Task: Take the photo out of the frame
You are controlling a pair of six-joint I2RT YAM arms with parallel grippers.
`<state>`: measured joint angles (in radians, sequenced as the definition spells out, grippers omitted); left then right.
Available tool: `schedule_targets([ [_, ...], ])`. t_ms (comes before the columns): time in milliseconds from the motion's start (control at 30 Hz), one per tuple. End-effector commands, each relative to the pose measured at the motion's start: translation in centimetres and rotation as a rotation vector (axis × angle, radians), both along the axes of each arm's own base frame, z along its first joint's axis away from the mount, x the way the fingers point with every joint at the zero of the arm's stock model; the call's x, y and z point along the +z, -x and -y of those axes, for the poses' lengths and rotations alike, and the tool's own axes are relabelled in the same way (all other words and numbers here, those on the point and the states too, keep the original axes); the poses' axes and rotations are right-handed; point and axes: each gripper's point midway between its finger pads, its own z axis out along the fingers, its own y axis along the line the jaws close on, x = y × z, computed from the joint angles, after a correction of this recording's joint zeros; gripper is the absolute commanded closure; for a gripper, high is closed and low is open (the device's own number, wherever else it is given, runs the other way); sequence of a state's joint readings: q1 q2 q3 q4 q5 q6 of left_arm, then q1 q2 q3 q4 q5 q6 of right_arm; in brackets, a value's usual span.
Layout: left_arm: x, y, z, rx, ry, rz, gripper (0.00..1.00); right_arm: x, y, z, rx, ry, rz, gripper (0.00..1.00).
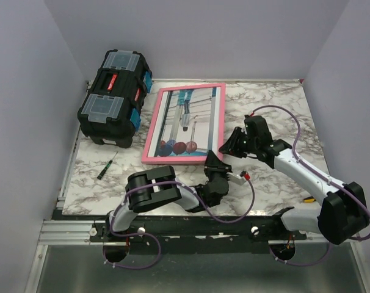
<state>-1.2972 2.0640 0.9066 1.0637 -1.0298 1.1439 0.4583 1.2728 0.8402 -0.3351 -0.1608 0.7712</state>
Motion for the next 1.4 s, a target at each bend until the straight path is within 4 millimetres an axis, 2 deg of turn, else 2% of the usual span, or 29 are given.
schedule_targets([
  [0, 3.3, -0.5, -1.3, 0.072, 0.206, 0.003, 1.00, 3.2, -0.5, -1.2, 0.055, -0.051, 0.078, 0.95],
  [100, 3.1, -0.3, -1.6, 0.078, 0.231, -0.038, 1.00, 4.2, -1.1, -0.5, 0.053, -0.003, 0.130, 0.42],
  [133, 3.1, -0.2, -1.7, 0.076, 0.240, -0.060, 1.00, 4.7, -1.4, 0.1, 0.040, 0.024, 0.155, 0.29],
  [200, 3.0, 0.2, -1.9, 0.072, 0.290, -0.112, 1.00, 5.6, -1.9, 1.4, -0.001, 0.082, 0.198, 0.12],
  [267, 3.5, 0.5, -2.3, 0.083, 0.345, -0.152, 1.00, 6.6, -2.4, 3.0, -0.052, 0.139, 0.233, 0.02],
  [333, 4.3, 1.0, -2.5, 0.092, 0.405, -0.217, 1.00, 7.7, -2.7, 4.4, -0.103, 0.183, 0.274, 0.00],
  [500, 8.2, 2.8, -3.2, 0.097, 0.638, -0.389, 1.00, 10.3, -2.4, 7.6, -0.251, 0.232, 0.339, 0.00],
  [633, 12.1, 4.2, -3.8, 0.091, 0.818, -0.489, 1.00, 13.5, -1.5, 9.4, -0.344, 0.196, 0.426, 0.00],
  [733, 15.4, 5.4, -4.3, 0.038, 0.989, -0.554, 1.00, 15.4, -0.8, 9.9, -0.361, 0.161, 0.498, 0.00],
  [800, 17.2, 6.3, -4.6, -0.019, 1.103, -0.593, 1.00, 15.8, -0.4, 10.0, -0.356, 0.151, 0.525, 0.00],
  [900, 18.6, 7.3, -5.8, -0.052, 1.245, -0.635, 1.00, 15.0, -0.3, 10.0, -0.347, 0.162, 0.514, 0.00],
  [1067, 20.0, 8.6, -9.0, -0.086, 1.422, -0.654, 1.00, 12.6, -0.5, 9.3, -0.307, 0.175, 0.459, 0.00],
  [1133, 19.9, 9.1, -10.2, -0.094, 1.479, -0.662, 1.00, 11.9, -0.6, 8.9, -0.292, 0.170, 0.446, 0.00],
  [1367, 15.6, 10.4, -12.8, -0.026, 1.669, -0.770, 1.00, 10.0, -1.0, 7.6, -0.247, 0.150, 0.405, 0.00],
])
